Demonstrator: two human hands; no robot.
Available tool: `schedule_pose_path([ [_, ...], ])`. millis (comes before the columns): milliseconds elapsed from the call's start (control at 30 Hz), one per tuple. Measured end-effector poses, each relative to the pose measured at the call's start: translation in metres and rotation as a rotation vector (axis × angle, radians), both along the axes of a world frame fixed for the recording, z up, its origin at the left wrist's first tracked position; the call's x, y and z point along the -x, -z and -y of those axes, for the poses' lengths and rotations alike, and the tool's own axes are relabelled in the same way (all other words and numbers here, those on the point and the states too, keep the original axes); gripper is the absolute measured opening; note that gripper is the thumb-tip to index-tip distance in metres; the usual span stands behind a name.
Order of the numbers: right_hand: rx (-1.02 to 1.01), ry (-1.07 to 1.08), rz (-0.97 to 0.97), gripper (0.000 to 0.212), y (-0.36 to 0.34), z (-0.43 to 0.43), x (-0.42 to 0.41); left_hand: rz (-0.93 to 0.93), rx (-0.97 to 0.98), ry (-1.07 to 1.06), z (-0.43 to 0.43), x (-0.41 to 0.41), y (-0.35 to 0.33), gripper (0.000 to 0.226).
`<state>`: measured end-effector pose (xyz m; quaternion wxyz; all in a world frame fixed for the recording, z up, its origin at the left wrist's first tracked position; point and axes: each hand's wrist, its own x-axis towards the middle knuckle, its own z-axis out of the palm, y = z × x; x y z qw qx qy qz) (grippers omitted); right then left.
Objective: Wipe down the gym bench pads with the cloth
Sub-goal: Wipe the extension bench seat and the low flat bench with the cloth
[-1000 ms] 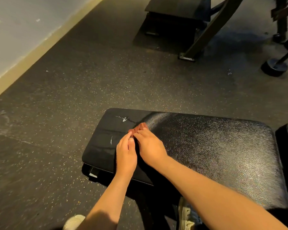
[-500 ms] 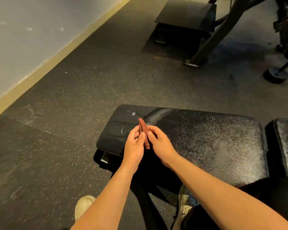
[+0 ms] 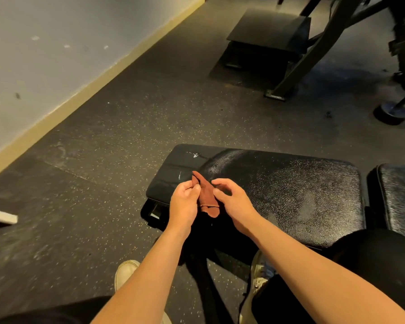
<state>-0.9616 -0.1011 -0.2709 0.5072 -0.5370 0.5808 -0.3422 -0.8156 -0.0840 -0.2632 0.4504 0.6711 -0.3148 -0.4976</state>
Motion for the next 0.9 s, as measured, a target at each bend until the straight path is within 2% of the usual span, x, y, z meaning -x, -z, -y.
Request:
schedule_pose_path([
  [167,0.077,0.067,-0.145,0.034,-0.001,0.005,0.005,0.141,0.019,0.002,-0.003,-0.004,0.006,0.013],
  [233,0.123,0.06,-0.186,0.036,0.001,0.005,0.003,0.128,0.038,0.025,-0.006,-0.001,0.007,0.016],
  [333,0.182,0.071,-0.217,0.042,0.007,0.005,0.002,0.001,0.065,0.047,-0.007,0.005,0.005,0.028],
  [433,0.189,0.068,-0.226,0.039,0.005,0.003,0.003,0.031,0.076,0.111,-0.005,0.008,0.006,0.031],
  [633,0.173,0.02,-0.203,0.037,0.005,0.007,0.005,0.071,0.043,0.077,0.004,0.007,0.014,0.024],
  [900,0.099,-0.213,-0.367,0.05,0.02,0.021,0.006,0.038,0.031,0.099,0.015,0.006,0.022,0.019],
])
